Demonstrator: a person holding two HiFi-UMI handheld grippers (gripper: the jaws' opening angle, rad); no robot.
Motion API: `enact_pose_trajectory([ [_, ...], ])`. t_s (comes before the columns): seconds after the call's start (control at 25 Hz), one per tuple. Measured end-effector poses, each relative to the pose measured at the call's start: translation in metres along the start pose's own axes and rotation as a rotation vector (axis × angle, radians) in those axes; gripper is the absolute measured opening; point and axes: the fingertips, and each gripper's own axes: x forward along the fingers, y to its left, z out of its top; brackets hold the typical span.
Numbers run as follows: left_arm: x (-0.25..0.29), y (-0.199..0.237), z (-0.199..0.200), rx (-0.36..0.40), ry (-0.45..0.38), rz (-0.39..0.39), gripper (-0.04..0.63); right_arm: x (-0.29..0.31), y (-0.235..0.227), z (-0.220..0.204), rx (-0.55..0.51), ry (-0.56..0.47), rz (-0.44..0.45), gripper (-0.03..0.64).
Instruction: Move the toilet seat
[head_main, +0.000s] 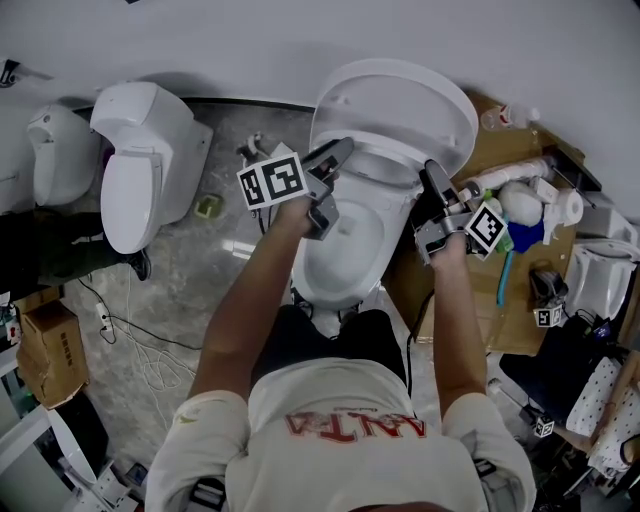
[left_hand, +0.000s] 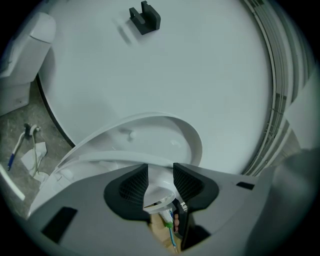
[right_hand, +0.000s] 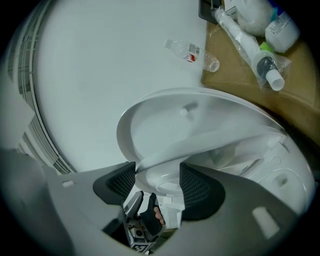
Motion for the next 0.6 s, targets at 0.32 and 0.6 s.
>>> enact_pose_trajectory([
  [0.32, 0.018, 0.002, 0.012, 0.007, -0.043, 0.018, 0.163, 0.011, -0.002, 0.015, 0.007, -0.04, -0.005, 0.268],
  [0.6, 0.032, 0.005, 0.021, 0.036, -0.036, 0.047, 0.164, 0.021, -0.003, 0.028, 0.015, -0.077, -0.013, 0.267],
])
